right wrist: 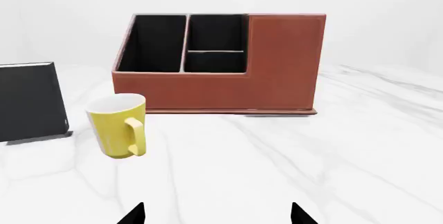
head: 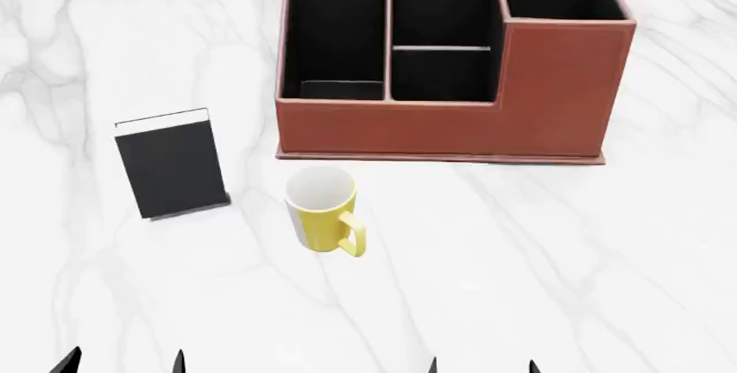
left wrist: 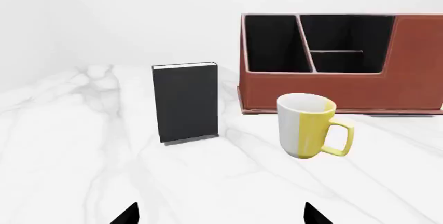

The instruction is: Pick up the yellow and white mug and place it to the right of the caddy.

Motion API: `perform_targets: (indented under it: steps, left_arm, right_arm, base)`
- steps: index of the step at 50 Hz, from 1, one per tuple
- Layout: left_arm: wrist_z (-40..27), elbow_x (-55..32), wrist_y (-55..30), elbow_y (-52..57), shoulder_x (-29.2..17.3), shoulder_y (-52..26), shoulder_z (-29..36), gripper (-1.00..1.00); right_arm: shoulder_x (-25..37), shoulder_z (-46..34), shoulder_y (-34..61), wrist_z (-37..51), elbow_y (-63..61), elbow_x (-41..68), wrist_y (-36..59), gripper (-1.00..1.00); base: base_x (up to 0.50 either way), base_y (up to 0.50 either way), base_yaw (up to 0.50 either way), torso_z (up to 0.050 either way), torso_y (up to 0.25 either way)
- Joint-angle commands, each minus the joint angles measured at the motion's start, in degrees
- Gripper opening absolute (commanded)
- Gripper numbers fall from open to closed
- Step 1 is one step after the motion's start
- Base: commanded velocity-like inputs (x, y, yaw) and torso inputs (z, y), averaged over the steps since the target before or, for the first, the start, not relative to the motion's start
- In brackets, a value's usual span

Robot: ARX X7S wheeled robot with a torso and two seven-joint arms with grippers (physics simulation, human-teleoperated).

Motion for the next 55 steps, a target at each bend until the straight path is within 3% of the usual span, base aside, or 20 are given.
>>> perform_targets:
  steps: [1, 15, 23, 36, 55]
  left_arm:
    - [-1.0, -0.9, 0.1, -0.1, -0.9, -0.1, 1.0, 1.00]
    - [-3.2, -4.4, 0.0, 0.0, -2.8, -0.1, 2.9, 1.00]
    - [-6.1, -0.8, -1.4, 0.8, -3.9, -0.1, 5.2, 1.00]
    - [-10.2, 9.1, -8.9, 15.1, -7.0, 1.3, 8.7, 1.00]
    - [-10.8, 12.0, -20.5, 37.3, -7.9, 0.9, 7.7, 1.00]
  right_arm:
    - [0.9, -1.2, 0.0, 1.2, 0.1, 0.7, 0.0, 1.00]
    - [3.0, -3.5, -0.2, 3.8, -0.1, 2.9, -0.7, 1.00]
    - [3.8, -4.7, -0.7, 5.4, -1.4, 2.1, -1.8, 1.00]
    - [5.0, -5.2, -2.1, 6.7, -17.7, 5.3, 3.3, 1.00]
    - [6.7, -7.1, 0.3, 9.6, -42.4, 7.2, 16.1, 1.00]
  base:
    - [0.00, 0.00, 0.00, 0.000, 0.000]
    - [0.00, 0.00, 0.00, 0.000, 0.000]
    - [0.00, 0.00, 0.00, 0.000, 0.000]
    - [0.00, 0.00, 0.00, 0.000, 0.000]
    - [0.00, 0.00, 0.00, 0.000, 0.000]
